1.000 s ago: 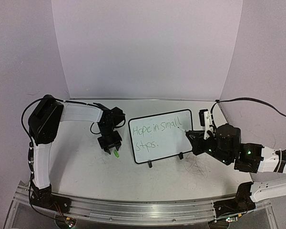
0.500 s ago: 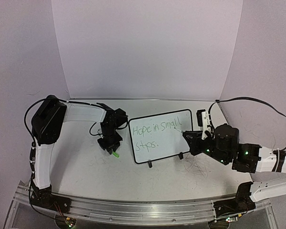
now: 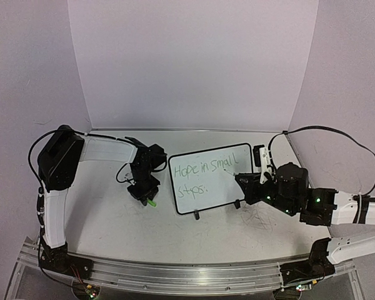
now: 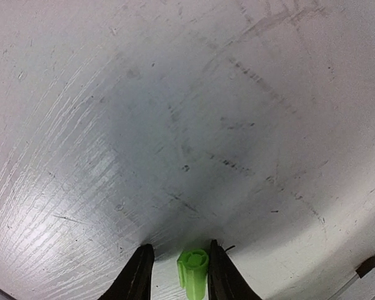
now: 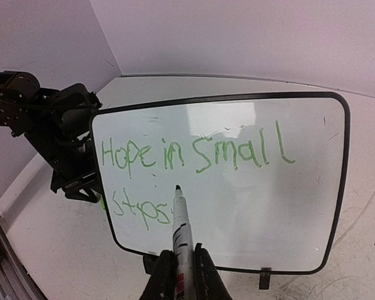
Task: Write a sentence on the whiteboard
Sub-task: Pick up the pen cap from the center of the board.
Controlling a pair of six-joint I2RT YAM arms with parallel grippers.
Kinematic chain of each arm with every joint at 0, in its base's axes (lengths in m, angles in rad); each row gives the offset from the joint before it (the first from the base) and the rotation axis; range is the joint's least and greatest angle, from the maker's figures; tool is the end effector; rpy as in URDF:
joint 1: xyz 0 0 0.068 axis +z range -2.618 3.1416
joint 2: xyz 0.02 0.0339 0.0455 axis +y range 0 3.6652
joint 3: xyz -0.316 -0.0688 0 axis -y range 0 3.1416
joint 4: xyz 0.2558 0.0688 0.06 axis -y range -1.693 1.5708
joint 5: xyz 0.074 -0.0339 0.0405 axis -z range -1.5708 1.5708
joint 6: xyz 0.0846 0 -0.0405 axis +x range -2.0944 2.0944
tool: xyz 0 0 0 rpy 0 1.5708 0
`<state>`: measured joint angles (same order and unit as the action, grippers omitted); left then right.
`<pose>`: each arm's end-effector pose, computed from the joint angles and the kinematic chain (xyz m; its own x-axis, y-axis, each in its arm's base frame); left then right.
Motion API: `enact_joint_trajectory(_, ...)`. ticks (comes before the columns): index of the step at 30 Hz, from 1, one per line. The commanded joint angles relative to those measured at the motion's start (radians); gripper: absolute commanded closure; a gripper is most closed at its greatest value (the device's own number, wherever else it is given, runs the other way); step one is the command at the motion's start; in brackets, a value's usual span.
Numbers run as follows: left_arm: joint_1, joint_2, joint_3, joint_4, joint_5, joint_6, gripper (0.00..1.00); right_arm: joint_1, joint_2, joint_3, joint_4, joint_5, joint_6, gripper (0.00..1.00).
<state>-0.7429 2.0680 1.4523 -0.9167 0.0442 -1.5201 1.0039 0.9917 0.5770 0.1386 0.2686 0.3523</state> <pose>0.3070 -0.2870 0.1341 -0.7134 -0.6994 0.0422 -0.7007 0.7123 -0.0406 0.1559 0.2031 0.2874 -0.3707 0.0371 -0.9280 -0.5842 0.7675 0.2641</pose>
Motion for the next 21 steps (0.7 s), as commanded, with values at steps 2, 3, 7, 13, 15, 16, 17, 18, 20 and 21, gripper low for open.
enact_joint_trajectory(2, -0.032, 0.023, -0.024, -0.061, 0.103, -0.052, 0.71, -0.002, -0.001, 0.006, 0.050, -0.008, 0.006, 1.00)
enact_joint_trajectory(3, -0.031, 0.027, -0.024, -0.057, 0.103, -0.057, 0.73, -0.002, -0.003, 0.005, 0.050, -0.007, 0.007, 1.00)
enact_joint_trajectory(7, -0.032, 0.037, -0.035, -0.035, 0.125, -0.075, 0.79, -0.003, -0.006, 0.002, 0.049, -0.009, 0.008, 1.00)
enact_joint_trajectory(13, -0.030, 0.003, -0.085, 0.044, 0.149, -0.123, 0.91, 0.003, 0.032, 0.011, 0.053, -0.032, 0.004, 1.00)
enact_joint_trajectory(15, -0.030, -0.029, -0.114, 0.065, 0.154, -0.133, 0.96, 0.016, 0.065, 0.017, 0.069, -0.046, 0.005, 1.00)
enact_joint_trajectory(16, -0.030, -0.042, -0.126, 0.072, 0.152, -0.138, 0.98, 0.029, 0.079, 0.022, 0.077, -0.051, 0.009, 1.00)
enact_joint_trajectory(17, -0.030, -0.059, -0.140, 0.078, 0.148, -0.141, 1.00, 0.042, 0.098, 0.029, 0.087, -0.055, 0.014, 1.00)
enact_joint_trajectory(18, -0.028, -0.079, -0.153, 0.084, 0.143, -0.142, 1.00, 0.056, 0.121, 0.038, 0.099, -0.061, 0.019, 1.00)
enact_joint_trajectory(20, -0.027, -0.122, -0.188, 0.094, 0.131, -0.142, 1.00, 0.085, 0.164, 0.055, 0.137, -0.096, 0.031, 1.00)
enact_joint_trajectory(21, -0.026, -0.148, -0.211, 0.103, 0.131, -0.145, 1.00, 0.095, 0.188, 0.063, 0.163, -0.120, 0.042, 1.00)
